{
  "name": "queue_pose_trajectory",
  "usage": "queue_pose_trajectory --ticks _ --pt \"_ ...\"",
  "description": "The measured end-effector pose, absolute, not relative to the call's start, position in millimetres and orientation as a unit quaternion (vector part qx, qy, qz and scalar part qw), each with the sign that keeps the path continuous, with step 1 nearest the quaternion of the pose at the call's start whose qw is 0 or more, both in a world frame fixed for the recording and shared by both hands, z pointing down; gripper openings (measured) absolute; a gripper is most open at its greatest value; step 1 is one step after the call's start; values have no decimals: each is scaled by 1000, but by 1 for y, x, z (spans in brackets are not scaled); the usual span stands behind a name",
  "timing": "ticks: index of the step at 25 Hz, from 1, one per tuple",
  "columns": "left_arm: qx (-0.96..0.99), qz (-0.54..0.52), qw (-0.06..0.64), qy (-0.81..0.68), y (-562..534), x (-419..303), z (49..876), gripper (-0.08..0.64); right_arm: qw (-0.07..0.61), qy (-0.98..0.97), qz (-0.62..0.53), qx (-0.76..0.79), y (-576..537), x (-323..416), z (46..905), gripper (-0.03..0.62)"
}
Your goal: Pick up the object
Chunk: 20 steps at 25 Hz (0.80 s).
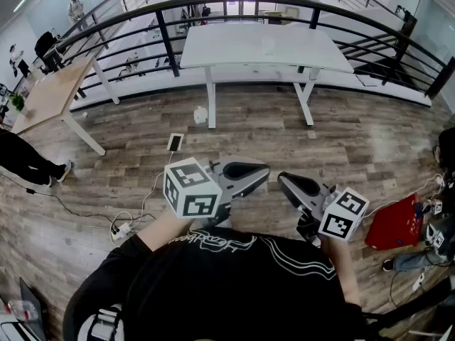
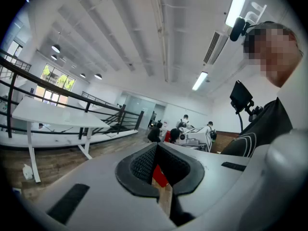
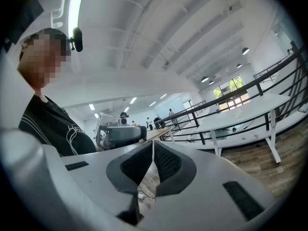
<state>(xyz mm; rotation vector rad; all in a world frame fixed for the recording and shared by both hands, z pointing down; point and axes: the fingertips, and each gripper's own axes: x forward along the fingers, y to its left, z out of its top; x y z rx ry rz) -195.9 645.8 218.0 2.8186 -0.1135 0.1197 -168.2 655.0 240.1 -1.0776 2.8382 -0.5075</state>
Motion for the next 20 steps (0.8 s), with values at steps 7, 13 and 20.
queue_pose_trajectory --ticks 7,13,20 --pt "986 38 158 -40 677 -195 214 6 29 924 -160 -346 688 -167 234 21" --pt "987 37 152 -35 701 -189 212 6 38 921 -159 -354 709 -158 230 21" --pt "984 26 172 -36 723 -186 219 6 52 915 -165 -364 735 -147 234 23"
